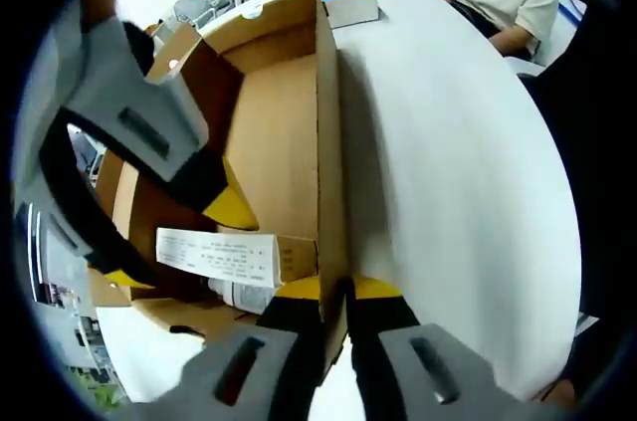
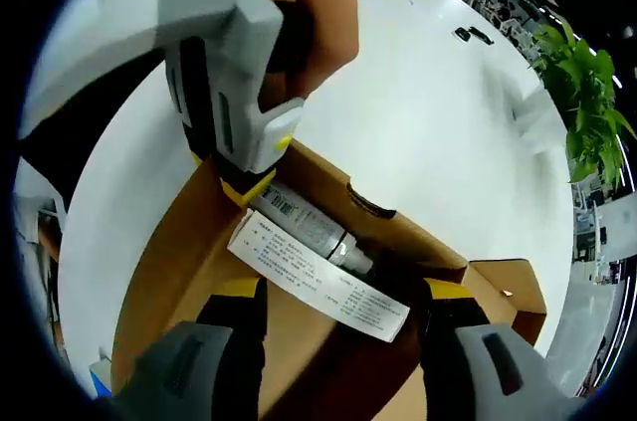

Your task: Operate the shoe box by opening the lid, removing the specified soft item, and placing it in the target area until the item is outside and the box remains undamaged.

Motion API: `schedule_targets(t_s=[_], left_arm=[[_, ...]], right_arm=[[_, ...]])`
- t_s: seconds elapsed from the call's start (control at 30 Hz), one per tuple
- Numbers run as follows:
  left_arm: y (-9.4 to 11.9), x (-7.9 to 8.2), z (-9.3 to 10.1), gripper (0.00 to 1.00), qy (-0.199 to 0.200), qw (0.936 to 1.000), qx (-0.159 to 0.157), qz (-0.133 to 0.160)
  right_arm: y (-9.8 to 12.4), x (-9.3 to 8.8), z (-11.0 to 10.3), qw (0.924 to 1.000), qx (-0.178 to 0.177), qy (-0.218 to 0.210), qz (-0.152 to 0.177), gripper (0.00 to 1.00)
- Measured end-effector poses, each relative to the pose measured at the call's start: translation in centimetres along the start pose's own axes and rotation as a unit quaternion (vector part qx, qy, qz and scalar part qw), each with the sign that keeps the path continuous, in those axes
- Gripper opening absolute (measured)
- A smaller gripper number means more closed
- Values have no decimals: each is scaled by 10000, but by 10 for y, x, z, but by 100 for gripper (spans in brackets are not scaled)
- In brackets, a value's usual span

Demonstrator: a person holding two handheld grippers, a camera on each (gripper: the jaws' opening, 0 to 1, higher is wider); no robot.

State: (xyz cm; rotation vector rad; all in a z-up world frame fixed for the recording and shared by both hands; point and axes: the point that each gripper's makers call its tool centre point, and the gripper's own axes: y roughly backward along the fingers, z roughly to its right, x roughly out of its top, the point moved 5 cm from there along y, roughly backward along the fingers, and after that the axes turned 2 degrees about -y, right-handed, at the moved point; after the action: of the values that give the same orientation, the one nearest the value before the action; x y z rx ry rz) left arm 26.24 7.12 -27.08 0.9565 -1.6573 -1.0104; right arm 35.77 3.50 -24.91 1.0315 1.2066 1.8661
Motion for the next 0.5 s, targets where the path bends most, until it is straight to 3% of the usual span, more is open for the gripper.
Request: schedule_targets(t_s=[0.37, 0.5], left_arm=[[-1, 1, 0, 7, -7, 10000, 2, -22], [-1, 1, 0, 7, -15, 10000, 13, -25]], right_arm=[[-13, 3, 2, 9994, 317, 63, -132, 63], [-11, 2, 3, 9991, 411, -28, -78, 54]])
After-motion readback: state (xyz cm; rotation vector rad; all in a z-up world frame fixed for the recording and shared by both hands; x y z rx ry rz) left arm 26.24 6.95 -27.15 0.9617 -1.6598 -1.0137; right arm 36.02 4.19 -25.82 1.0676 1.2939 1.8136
